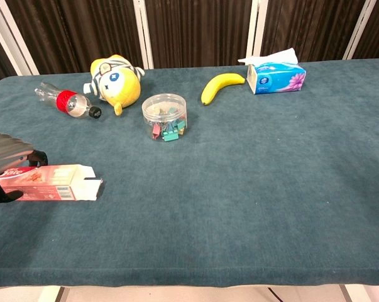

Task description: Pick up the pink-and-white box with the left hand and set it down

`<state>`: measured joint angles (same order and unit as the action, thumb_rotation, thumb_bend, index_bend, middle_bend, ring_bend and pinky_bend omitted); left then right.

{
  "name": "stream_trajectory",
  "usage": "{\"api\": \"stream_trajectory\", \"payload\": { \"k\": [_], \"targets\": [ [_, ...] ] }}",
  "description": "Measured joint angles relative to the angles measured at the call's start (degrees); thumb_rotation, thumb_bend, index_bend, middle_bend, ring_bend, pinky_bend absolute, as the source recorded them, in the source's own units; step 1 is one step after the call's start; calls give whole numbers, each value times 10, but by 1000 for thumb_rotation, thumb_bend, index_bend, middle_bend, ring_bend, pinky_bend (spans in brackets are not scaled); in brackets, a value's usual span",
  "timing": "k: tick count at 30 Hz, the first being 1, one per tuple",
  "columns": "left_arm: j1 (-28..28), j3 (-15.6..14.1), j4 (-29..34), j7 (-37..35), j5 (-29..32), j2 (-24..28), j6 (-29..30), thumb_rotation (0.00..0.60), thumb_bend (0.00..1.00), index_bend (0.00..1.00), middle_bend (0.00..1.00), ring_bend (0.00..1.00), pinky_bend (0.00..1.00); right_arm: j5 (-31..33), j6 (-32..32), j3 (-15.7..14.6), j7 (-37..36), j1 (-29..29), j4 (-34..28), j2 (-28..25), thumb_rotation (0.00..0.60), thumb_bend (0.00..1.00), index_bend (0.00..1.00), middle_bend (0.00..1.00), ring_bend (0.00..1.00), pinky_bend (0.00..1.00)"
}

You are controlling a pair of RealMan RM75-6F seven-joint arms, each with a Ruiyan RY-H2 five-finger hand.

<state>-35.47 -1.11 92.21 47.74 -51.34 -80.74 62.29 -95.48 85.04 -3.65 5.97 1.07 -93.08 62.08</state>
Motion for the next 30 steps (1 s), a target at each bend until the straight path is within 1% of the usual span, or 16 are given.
{"api": "stream_trajectory", "payload": {
  "k": [11,13,19,24,27,30],
  "targets": [
    [-1,-2,-7,-4,-8,-4,-1,600,352,389,409,867,914,0,2,0,-3,0,0,-1,600,95,17,27,46,68],
    [-2,-3,-7,-5,-9,-3,-3,600,366,402,423,867,914,1,1,0,-2,0,0,-1,600,95,17,27,46,68],
    [-5,-7,-1,0,-13,11,-7,600,442,466,508,867,916,3,-2,1,-2,1,-2,-3,600,95,17,27,46,68],
    [-10,-10,32,36,-13,36,6,600,477,496,538,868,917,5,-3,2,-1,1,-4,-3,600,95,17,27,46,68],
    [-16,-10,63,76,-10,55,25,600,494,514,558,868,918,3,-4,1,-3,2,-4,-4,600,95,17,27,46,68],
    [-22,-11,99,133,-3,73,55,600,497,528,574,872,923,3,-4,1,-6,3,-4,-5,600,95,17,27,46,68]
  ]
}}
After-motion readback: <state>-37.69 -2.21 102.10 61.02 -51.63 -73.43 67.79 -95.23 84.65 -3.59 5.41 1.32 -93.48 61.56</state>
